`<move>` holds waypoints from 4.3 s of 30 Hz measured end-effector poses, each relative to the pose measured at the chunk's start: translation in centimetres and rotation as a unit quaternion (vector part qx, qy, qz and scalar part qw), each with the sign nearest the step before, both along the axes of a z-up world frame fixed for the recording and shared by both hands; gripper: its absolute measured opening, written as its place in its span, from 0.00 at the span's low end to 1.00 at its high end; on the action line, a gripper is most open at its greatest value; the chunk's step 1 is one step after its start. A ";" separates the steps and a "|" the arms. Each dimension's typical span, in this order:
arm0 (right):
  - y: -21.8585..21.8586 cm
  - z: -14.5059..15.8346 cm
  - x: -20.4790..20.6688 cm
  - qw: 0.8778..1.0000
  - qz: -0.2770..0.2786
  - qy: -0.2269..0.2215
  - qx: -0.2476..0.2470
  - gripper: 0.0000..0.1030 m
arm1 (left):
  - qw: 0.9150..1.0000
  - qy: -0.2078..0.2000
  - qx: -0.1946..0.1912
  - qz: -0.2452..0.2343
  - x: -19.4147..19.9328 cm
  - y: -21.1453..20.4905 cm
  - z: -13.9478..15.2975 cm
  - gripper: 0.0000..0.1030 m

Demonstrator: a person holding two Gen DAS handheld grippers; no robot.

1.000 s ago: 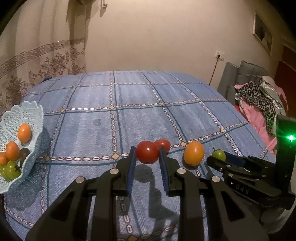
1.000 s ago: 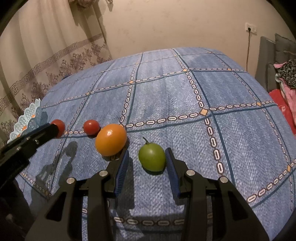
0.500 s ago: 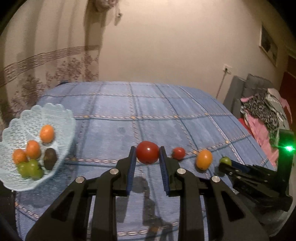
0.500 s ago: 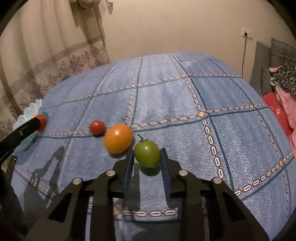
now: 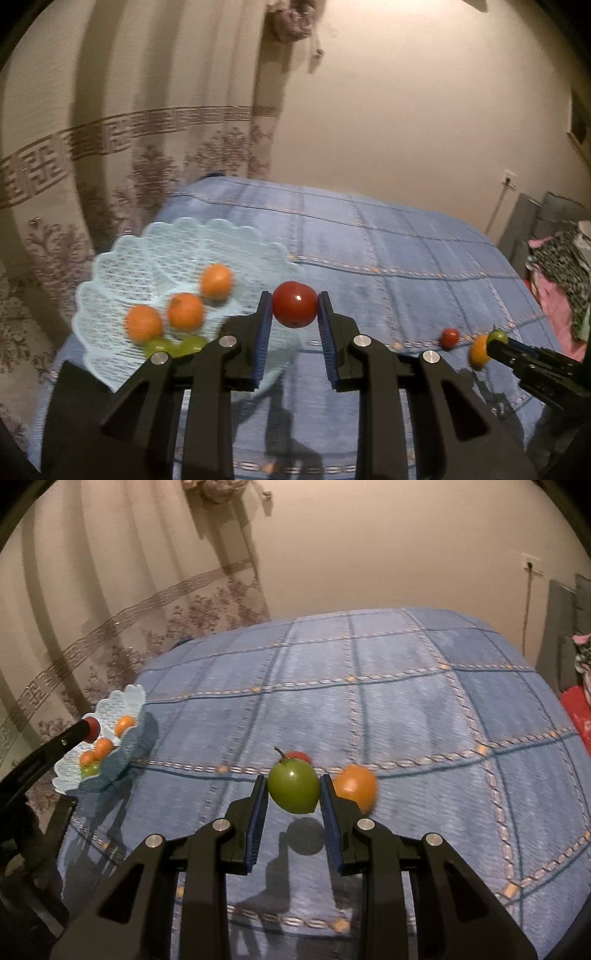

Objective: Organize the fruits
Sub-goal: 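Carry the red tomato into the basket with the left tool while the right tool drops the green tomato there, then move both tools back toward the last tomatoes, then grasp the yellow-orange tomato with the right tool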

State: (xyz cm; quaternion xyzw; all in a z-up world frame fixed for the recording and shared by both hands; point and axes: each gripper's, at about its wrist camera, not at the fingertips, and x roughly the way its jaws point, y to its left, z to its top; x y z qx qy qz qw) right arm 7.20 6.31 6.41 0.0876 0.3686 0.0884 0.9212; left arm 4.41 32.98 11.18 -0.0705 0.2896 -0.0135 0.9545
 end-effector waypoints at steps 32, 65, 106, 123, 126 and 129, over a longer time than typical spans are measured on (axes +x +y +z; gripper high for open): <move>20.1 3.5 5.3 0.980 0.197 -0.028 -0.008 0.28 | 0.990 -0.005 -0.031 0.139 -0.6 9.8 0.4 0.77; 13.2 1.7 5.8 0.995 0.095 -0.018 0.027 0.57 | 0.993 -0.009 -0.039 0.112 -0.7 7.5 0.6 0.90; -3.2 -1.7 2.3 0.999 -0.048 -0.005 -0.022 0.69 | 0.999 0.012 0.042 -0.024 2.1 -6.3 0.1 0.97; -3.2 -4.7 4.1 0.999 -0.008 0.053 -0.005 0.48 | 0.995 0.042 0.055 -0.074 3.5 -9.7 -2.0 0.97; -3.1 -4.7 4.2 0.999 -0.005 0.051 -0.009 0.41 | 0.995 0.048 0.052 -0.077 3.7 -9.8 -2.2 0.97; -2.8 -4.6 3.9 0.999 0.000 0.048 -0.018 0.39 | 0.994 0.053 0.053 -0.080 3.8 -10.0 -2.5 0.97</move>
